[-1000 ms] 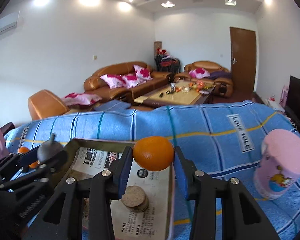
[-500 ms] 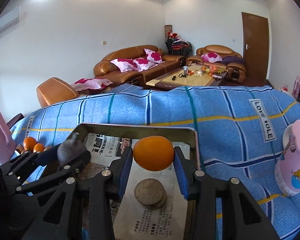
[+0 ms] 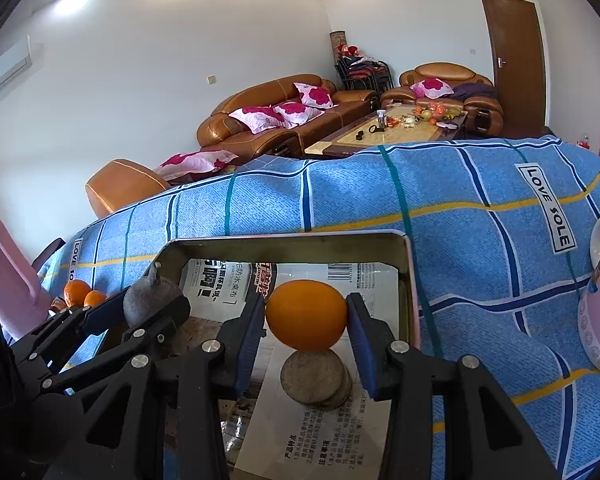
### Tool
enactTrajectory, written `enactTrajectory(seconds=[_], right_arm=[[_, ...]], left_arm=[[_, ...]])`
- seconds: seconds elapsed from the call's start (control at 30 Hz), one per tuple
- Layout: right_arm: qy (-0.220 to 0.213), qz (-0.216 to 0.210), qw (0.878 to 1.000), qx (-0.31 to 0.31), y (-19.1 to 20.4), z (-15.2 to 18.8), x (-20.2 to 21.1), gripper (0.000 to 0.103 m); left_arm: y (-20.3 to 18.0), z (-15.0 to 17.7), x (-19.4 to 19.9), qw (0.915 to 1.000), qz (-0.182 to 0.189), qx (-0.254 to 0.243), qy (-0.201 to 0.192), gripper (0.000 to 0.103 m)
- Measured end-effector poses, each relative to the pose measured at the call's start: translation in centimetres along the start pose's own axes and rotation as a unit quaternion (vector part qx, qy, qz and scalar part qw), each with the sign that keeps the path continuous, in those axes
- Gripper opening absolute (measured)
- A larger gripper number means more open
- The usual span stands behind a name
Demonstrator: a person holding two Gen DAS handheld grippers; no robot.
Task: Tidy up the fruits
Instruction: 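Carry the orange and purple fruit into the pink tin and release both, then withdraw both open tools from the tin back toward the fruits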
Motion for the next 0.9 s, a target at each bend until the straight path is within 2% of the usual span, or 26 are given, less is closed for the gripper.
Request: enactTrajectory(seconds=[0.17,0.27,0.3,0.33,0.37,0.4,0.5,0.67,0.77,0.9], right_arm=[[-0.010,-0.015,1.000,-0.019,-0.4,-0.2,0.4,0.044],[-0.034,-0.021,0.999,-0.028,-0.6,-0.6,1.3,0.045],[-0.050,-0.027,0.998,-0.032,-0.6,-0.9,1.9,0.049],[-0.063,-0.030,0.997,-0.036,-0.7,-1.0,2.4,0.066],[-0.079,-0.030,0.996,-0.039,-0.8,-1.2,3.0,0.082],[-0.106,-0.025,0.993,-0.041,-0.9,-1.4,4.0,0.084],[-0.143,-0.001,0.989,-0.031,-0.9,-1.9,5.5,0.084],[-0.197,0.049,0.979,-0.012,-0.7,-2.3,7.0,0.084],[-0.210,0.062,0.976,0.010,-0.2,-2.3,7.6,0.084],[-0.206,0.063,0.976,0.039,0.9,-1.8,7.2,0.084]], left_arm=[[0.4,-0.2,0.8,0.9999,-0.001,0.001,-0.017,0.058],[0.8,-0.4,1.7,0.9993,-0.001,0.011,-0.036,0.081],[0.8,-0.5,2.2,0.9989,0.008,0.012,-0.045,0.100],[0.7,-0.6,2.5,0.9985,0.010,0.013,-0.052,0.103],[0.6,-0.8,3.0,0.9978,0.013,0.013,-0.064,0.103],[0.4,-0.9,3.6,0.9969,0.015,0.007,-0.077,0.103],[0.0,-1.4,4.9,0.9940,-0.005,-0.009,-0.109,0.103],[1.8,-2.1,5.5,0.9912,-0.029,0.018,-0.128,0.103],[3.2,-1.9,5.5,0.9896,-0.046,0.032,-0.132,0.103],[4.4,-0.9,5.5,0.9887,-0.067,0.038,-0.128,0.103]])
Point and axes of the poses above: each gripper's, at about its wrist camera, not at the fingertips, and x roughly against the way its jaws point, y to its left, z to its underside, the point moved 7 cm from there along -x, roughly the way its jaws point, and after that the axes turned 8 degrees about y, right-handed, at the moved point
